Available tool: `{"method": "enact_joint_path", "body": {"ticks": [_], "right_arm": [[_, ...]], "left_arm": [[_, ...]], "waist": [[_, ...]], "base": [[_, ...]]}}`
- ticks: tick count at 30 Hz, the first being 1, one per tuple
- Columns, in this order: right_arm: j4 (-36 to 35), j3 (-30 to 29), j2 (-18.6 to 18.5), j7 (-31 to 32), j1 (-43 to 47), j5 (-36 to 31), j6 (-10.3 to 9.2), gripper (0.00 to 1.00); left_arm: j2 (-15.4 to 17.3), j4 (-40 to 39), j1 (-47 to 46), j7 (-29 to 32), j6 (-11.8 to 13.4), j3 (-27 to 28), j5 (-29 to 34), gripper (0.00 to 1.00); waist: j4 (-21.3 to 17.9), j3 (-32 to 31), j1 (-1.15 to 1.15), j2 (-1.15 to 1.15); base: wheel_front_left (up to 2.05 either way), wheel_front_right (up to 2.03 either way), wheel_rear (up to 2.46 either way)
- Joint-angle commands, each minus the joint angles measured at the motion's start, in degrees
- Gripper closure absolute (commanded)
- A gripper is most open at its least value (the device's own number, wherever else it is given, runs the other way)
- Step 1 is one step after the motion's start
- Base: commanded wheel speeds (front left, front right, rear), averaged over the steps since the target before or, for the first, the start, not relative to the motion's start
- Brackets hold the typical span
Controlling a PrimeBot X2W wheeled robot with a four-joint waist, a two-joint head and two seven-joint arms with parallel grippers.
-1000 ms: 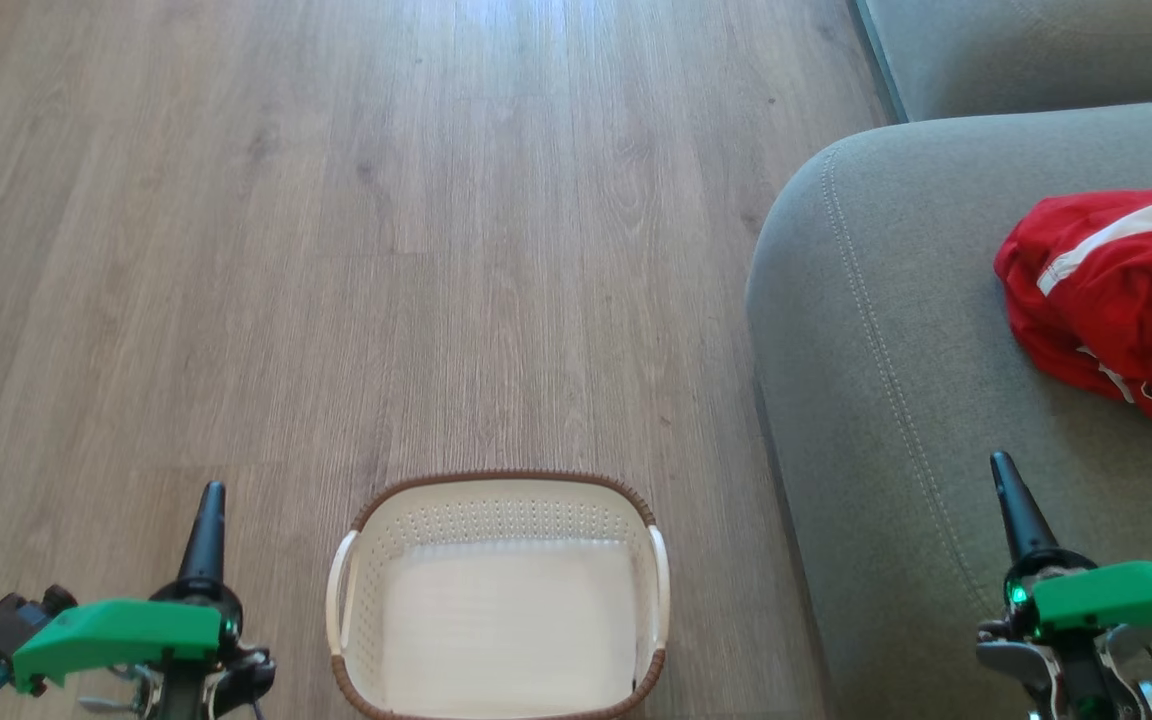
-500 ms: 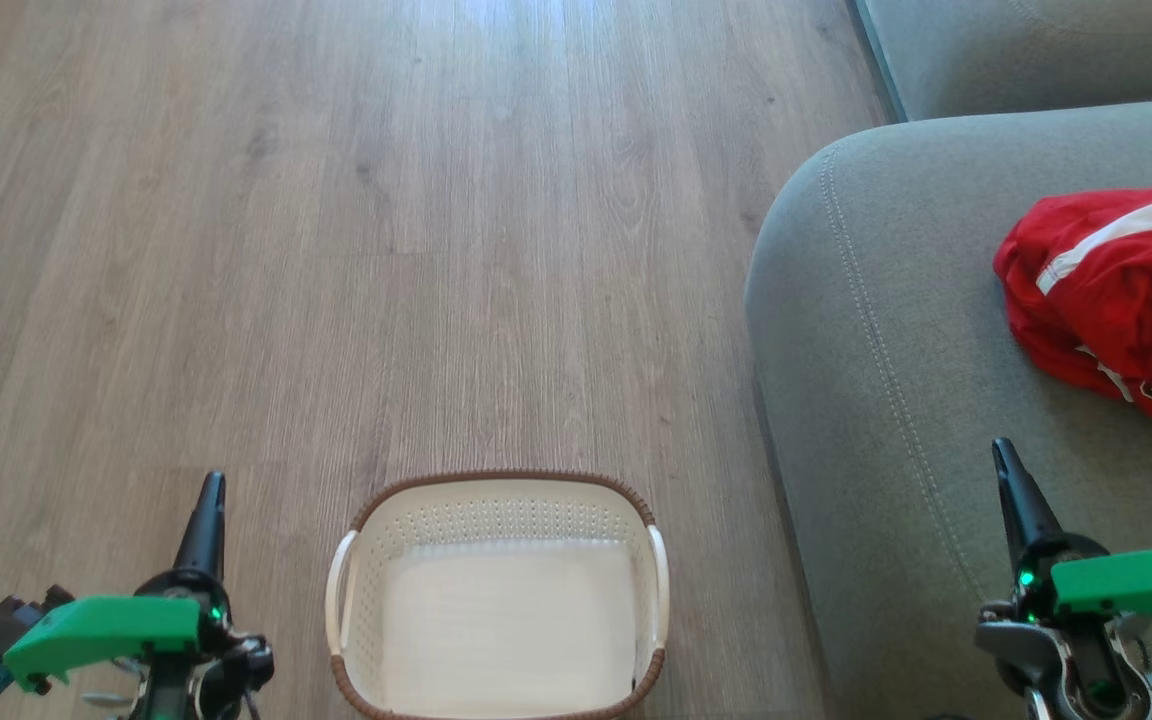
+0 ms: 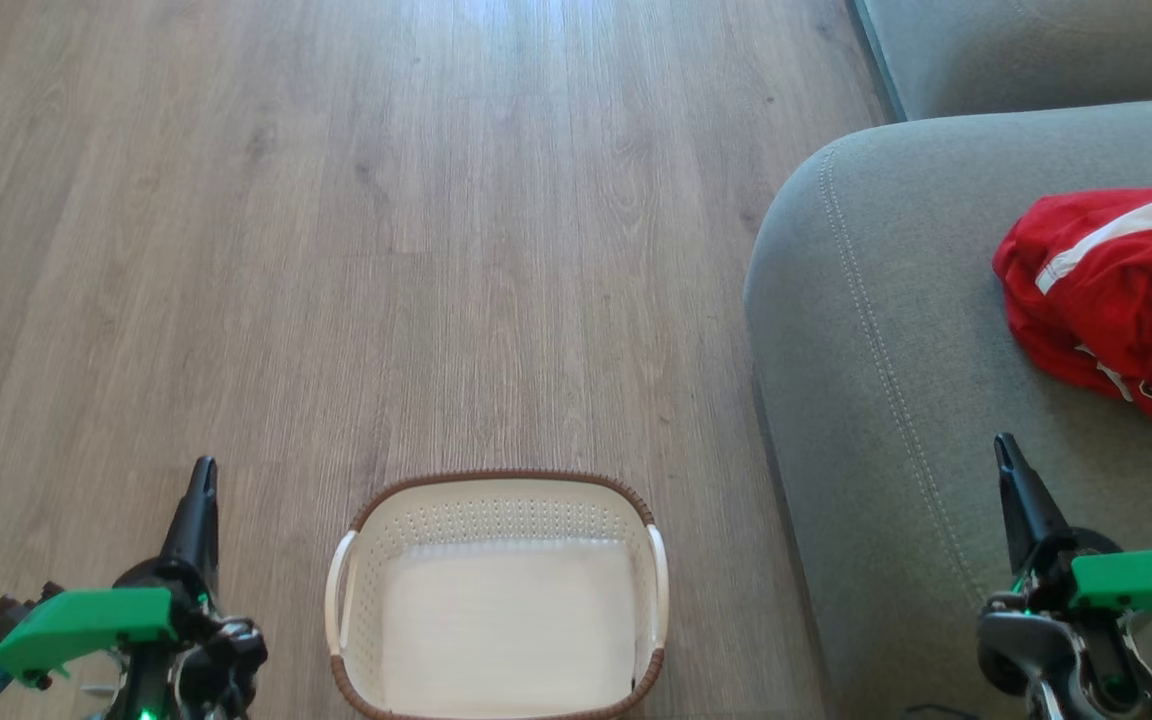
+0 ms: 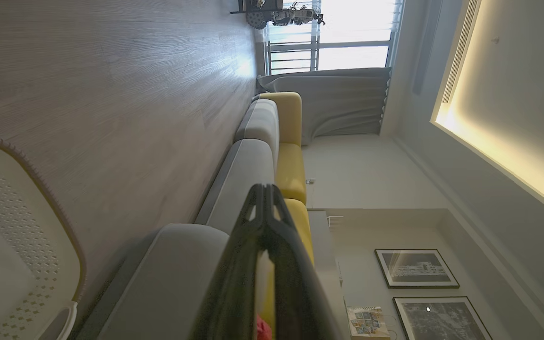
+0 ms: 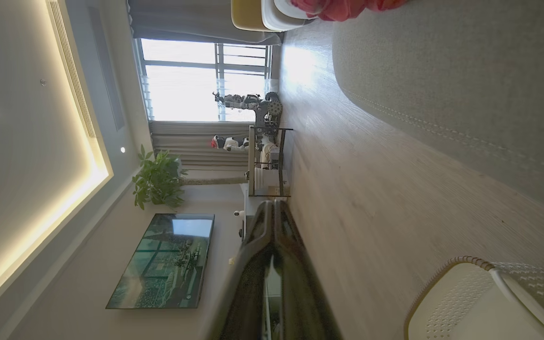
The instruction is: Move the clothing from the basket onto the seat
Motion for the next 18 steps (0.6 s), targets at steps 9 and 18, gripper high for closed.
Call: {"method": "enact_joint_path", "body": {"ticks": [9, 18], "right_arm": [[-1.7, 0.7, 0.3, 0.8, -3.8, 1.7, 0.00, 1.00], [-1.7, 0.6, 0.3, 0.9, -3.8, 1.6, 0.00, 1.00]], "left_arm": [[0.2, -1.5, -3.8, 0.6, -0.4, 2.2, -1.9, 1.00], [0.2, -1.5, -3.8, 0.6, -0.4, 2.2, -1.9, 1.00]], "waist": [[0.0, 0.0, 0.00, 0.00], [0.0, 0.0, 0.00, 0.00]], "base": [[0.00, 0.00, 0.00], [0.00, 0.00, 0.00]]}}
